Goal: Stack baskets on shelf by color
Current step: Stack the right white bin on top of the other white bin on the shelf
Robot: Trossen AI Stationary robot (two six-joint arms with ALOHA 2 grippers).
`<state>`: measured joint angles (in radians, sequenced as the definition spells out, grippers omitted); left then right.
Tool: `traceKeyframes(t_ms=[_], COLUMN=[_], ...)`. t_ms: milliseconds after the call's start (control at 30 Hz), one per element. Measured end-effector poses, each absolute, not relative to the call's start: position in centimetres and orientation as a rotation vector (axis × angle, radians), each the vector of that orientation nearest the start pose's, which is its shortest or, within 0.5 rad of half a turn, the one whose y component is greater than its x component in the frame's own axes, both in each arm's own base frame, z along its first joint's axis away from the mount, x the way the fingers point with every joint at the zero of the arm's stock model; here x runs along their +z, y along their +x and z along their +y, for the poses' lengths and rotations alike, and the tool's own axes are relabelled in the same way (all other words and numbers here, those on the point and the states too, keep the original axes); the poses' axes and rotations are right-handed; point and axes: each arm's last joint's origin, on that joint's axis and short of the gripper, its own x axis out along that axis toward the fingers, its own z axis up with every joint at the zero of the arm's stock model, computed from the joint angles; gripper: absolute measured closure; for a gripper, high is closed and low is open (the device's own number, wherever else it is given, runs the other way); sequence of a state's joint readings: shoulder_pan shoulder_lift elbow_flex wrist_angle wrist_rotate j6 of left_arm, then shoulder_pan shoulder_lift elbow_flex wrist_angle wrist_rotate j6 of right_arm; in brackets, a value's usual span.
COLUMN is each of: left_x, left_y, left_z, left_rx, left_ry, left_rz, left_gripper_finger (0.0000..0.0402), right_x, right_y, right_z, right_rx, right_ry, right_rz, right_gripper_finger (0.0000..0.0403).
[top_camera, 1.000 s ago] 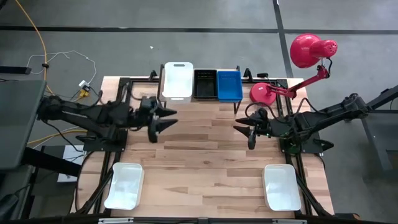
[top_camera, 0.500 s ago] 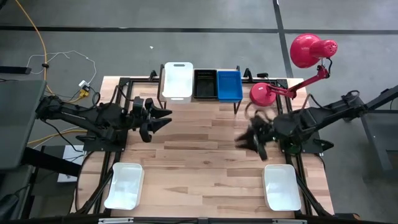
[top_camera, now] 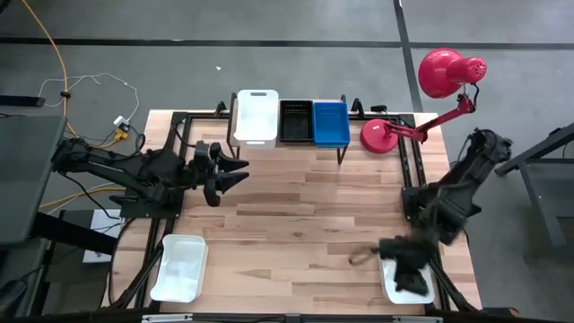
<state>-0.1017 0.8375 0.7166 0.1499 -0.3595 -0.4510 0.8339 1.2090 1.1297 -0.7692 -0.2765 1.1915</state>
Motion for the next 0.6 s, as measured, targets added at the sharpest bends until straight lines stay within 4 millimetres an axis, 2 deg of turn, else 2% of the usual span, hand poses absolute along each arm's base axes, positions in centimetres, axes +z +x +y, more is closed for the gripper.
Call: traceKeyframes(t_ms=[267,600], left_x=[33.1,33.0], left_y=[18.9,18.9], left_z=[-0.8,-0.8], left_rx=[0.256,0.256], left_ry=[-0.450,-0.441], left_rz=[-0.068,-0.065], left_gripper_finger=[0.0211,0.0211], right_x=[29.8,24.5], right_y=[12.7,12.7], right_z=[22.7,26.8], right_rx=[0.271,0.203], right_ry=[0.665,0.499], right_rz=[1.291,1.421], right_gripper_finger=[0.0266,0.0266])
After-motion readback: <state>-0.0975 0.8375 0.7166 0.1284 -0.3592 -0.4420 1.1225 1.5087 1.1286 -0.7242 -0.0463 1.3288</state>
